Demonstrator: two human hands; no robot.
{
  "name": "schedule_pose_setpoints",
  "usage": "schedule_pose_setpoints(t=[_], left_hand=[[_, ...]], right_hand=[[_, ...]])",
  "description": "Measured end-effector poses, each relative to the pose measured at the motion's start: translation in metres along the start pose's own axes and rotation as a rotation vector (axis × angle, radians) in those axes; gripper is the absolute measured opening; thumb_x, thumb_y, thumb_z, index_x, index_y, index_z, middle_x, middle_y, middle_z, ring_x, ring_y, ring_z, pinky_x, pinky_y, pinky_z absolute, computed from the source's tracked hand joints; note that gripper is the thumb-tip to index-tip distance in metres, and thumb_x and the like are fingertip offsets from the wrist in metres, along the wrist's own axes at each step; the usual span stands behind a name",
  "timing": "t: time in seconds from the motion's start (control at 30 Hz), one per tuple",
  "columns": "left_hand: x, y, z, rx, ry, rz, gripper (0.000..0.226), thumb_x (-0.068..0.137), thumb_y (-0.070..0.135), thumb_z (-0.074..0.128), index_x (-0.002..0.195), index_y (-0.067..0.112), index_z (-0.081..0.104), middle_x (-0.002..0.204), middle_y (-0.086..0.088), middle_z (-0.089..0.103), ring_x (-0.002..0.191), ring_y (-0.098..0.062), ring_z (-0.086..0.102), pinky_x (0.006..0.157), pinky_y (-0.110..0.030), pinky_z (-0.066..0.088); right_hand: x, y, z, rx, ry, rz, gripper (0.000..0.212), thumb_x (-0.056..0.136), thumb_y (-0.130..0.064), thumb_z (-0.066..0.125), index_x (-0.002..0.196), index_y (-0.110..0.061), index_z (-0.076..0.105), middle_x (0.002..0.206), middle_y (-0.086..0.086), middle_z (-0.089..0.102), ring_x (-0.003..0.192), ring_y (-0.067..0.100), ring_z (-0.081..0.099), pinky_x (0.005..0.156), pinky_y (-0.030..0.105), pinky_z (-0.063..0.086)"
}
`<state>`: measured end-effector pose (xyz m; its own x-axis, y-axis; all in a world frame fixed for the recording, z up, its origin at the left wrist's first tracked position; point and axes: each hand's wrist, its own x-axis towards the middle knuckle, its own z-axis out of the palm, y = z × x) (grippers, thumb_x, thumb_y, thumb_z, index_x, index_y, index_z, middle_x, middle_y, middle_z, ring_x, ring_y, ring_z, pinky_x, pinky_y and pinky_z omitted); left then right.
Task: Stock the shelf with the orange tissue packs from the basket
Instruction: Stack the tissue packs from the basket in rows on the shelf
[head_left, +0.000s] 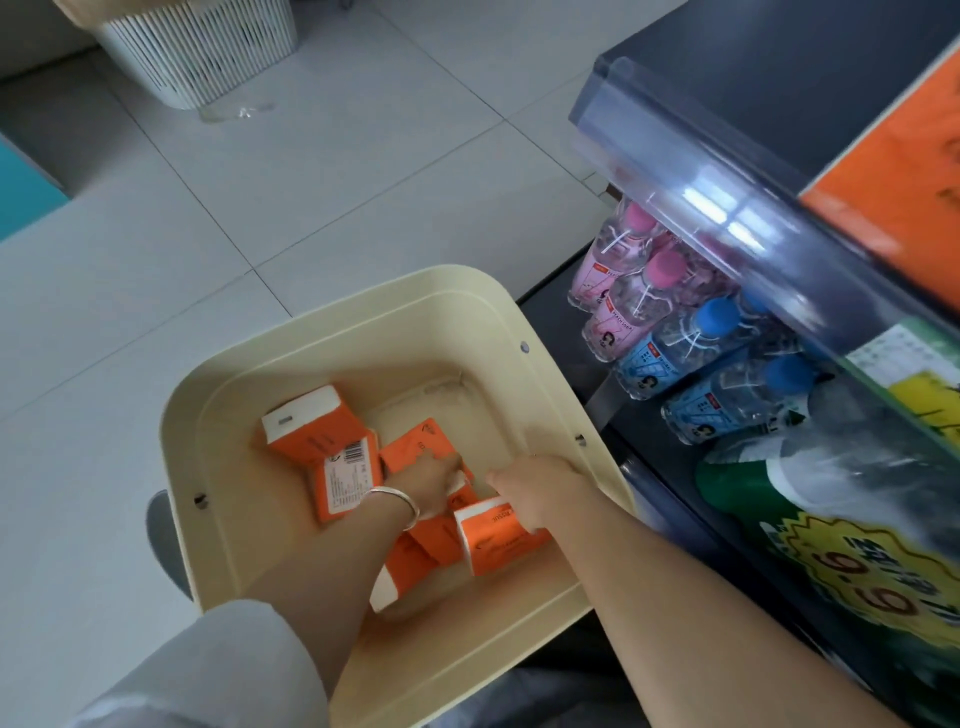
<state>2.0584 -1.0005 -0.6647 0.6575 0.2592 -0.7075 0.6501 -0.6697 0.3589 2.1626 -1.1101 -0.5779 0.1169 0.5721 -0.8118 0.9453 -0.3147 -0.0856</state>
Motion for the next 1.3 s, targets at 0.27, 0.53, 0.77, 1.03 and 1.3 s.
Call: schedule_pose_setpoints(t=[0.27,0.53,0.77,1.03,1.3], left_hand=[[-0.056,0.01,-0.078,0.073,0.286,0.054,0.057,0.082,-0.004,0.052,0.133,0.02,0.042,0.119,-0.005,0.06,0.109,-0.027,0.058,0.081,-0.031,0.044],[-0.131,0.043,-0.135,0.176,0.459,0.132,0.041,0.092,0.016,0.045,0.13,0.031,0.046,0.118,-0.008,0.049,0.111,-0.032,0.055,0.088,-0.043,0.048],[-0.217,0.087,-0.188,0.0,0.741,0.269,0.048,0.086,0.007,0.048,0.132,0.021,0.046,0.115,-0.013,0.05,0.108,-0.035,0.055,0.093,-0.041,0.046],[-0.306,0.18,-0.217,-0.144,1.034,0.536,0.047,0.087,0.011,0.059,0.133,0.009,0.045,0.123,-0.018,0.049,0.11,-0.035,0.053,0.093,-0.034,0.039],[-0.341,0.292,-0.197,-0.155,1.066,0.781,0.044,0.082,0.0,0.058,0.125,0.002,0.047,0.115,-0.021,0.051,0.103,-0.038,0.052,0.088,-0.034,0.038]], right_hand=[[-0.031,-0.015,-0.034,-0.008,0.208,0.082,0.042,0.091,-0.003,0.044,0.13,-0.019,0.05,0.122,0.007,0.056,0.113,0.03,0.054,0.086,0.04,0.044],[-0.108,-0.027,-0.076,0.128,0.528,0.101,0.061,0.093,-0.013,0.044,0.144,-0.04,0.028,0.117,0.009,0.05,0.115,0.03,0.048,0.088,0.044,0.046],[-0.206,-0.031,-0.104,0.204,0.899,0.127,0.044,0.084,-0.013,0.058,0.127,-0.019,0.05,0.121,0.008,0.055,0.114,0.031,0.05,0.09,0.04,0.045],[-0.328,-0.001,-0.099,0.269,1.294,0.245,0.052,0.082,-0.02,0.066,0.131,-0.022,0.05,0.13,0.003,0.053,0.122,0.027,0.044,0.101,0.036,0.037],[-0.438,0.048,-0.029,0.315,1.527,0.518,0.054,0.083,-0.018,0.067,0.134,-0.02,0.048,0.134,0.005,0.05,0.126,0.029,0.041,0.106,0.035,0.034]])
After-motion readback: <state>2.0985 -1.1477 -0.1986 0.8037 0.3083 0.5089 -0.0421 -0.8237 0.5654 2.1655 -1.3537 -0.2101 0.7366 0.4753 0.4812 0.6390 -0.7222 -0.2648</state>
